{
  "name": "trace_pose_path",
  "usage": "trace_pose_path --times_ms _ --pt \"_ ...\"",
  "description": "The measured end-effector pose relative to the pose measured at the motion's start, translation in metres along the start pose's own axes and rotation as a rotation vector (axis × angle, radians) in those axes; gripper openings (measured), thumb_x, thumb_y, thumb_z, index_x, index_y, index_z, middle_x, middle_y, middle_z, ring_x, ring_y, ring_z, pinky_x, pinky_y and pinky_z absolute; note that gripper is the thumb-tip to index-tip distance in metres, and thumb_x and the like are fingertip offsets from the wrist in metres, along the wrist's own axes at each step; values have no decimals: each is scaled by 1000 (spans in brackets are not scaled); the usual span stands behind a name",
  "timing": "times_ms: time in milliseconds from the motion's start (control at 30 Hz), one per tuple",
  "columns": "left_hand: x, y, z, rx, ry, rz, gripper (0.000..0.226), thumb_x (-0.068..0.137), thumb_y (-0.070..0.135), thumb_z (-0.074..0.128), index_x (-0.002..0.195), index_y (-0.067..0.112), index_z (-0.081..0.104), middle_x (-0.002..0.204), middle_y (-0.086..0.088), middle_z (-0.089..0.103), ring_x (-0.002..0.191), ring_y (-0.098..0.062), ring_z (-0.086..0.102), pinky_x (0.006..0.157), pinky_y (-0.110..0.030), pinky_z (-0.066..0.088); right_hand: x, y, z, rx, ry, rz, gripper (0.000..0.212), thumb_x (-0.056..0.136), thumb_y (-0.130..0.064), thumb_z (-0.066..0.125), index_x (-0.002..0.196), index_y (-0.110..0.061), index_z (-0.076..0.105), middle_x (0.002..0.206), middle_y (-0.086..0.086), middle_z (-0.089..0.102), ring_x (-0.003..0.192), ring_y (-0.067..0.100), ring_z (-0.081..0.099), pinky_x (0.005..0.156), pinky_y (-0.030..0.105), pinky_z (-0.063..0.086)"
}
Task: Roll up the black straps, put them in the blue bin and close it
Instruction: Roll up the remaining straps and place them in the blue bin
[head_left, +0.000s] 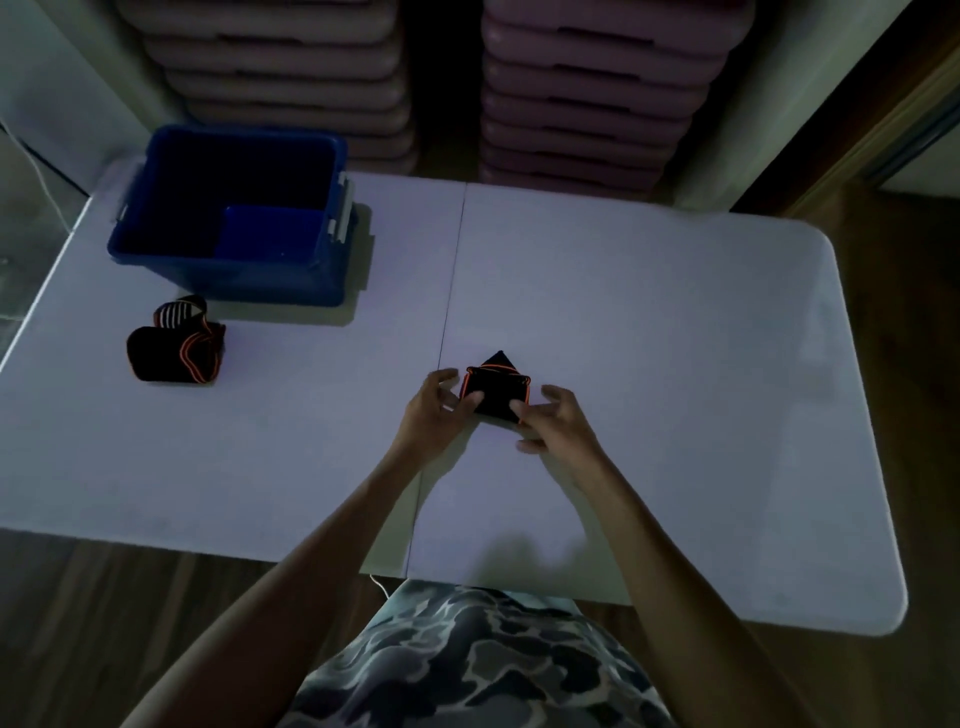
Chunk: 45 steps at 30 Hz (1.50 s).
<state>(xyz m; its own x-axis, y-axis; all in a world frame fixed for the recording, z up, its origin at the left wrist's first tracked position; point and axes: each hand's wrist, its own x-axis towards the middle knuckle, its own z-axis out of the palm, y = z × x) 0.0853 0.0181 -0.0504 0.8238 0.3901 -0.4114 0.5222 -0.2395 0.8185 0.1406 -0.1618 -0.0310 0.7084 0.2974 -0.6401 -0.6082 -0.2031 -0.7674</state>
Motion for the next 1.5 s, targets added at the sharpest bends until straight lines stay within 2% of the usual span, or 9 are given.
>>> trace_pose_path --times_ms 233,467,600,767,867,967,1067,1233,1500 --pt "5 4 -19 149 -279 101 57 72 37 61 125 18 56 105 -5 69 93 -18 63 84 -34 49 5 -24 1 -20 -145 51 50 81 10 66 128 -1 52 97 11 62 87 17 65 64 19 57" --pt "-3 -1 -29 -154 -183 58 62 66 26 68 125 30 50 101 3 64 83 -9 61 72 -12 48 6 -29 18 -258 -14 -169 45 77 -12 76 116 -27 60 110 1 68 101 11 65 81 22 50" --pt "12 16 -67 -212 -164 94 64 73 18 73 132 22 48 107 -4 62 87 -15 63 75 -28 54 4 -68 45 -357 36 -337 41 78 -14 74 111 -33 61 106 -5 69 100 13 66 82 28 54" --pt "36 59 -188 40 420 377 25 87 14 62 111 7 64 98 -11 65 71 0 58 63 -2 42 11 -159 112 -486 102 -673 43 79 -12 72 119 -22 60 113 -4 64 98 2 60 81 9 46" --pt "60 49 -275 193 752 427 29 88 26 57 111 10 64 105 -16 62 91 -23 60 83 -29 49 21 -211 168 -534 45 -848 45 77 -8 72 118 -24 60 112 -5 61 94 0 58 76 3 43" --pt "87 21 -340 291 745 112 44 90 30 54 128 7 51 126 -22 53 113 -39 51 97 -46 44 44 -243 232 -717 -91 -935 48 73 -3 72 119 -16 62 109 2 59 92 5 56 77 4 42" --pt "101 -4 -368 184 580 -101 48 92 28 52 132 1 48 128 -23 57 114 -36 55 98 -39 42 82 -247 296 -983 -256 -917 48 73 -1 71 118 -15 64 113 10 59 101 16 57 85 15 39" --pt "99 -14 -362 -13 567 1 21 92 17 54 100 6 70 88 -18 73 73 -25 68 75 -30 49 128 -228 359 -1346 -461 -789 41 79 -3 60 115 -22 64 110 4 57 100 24 59 84 37 51" --pt "101 -24 -355 -169 593 21 21 92 20 55 99 10 71 78 -8 71 56 -4 65 60 -10 47 145 -205 392 -1198 -562 -588 36 85 -6 61 116 -22 67 114 2 70 102 15 65 77 21 47"
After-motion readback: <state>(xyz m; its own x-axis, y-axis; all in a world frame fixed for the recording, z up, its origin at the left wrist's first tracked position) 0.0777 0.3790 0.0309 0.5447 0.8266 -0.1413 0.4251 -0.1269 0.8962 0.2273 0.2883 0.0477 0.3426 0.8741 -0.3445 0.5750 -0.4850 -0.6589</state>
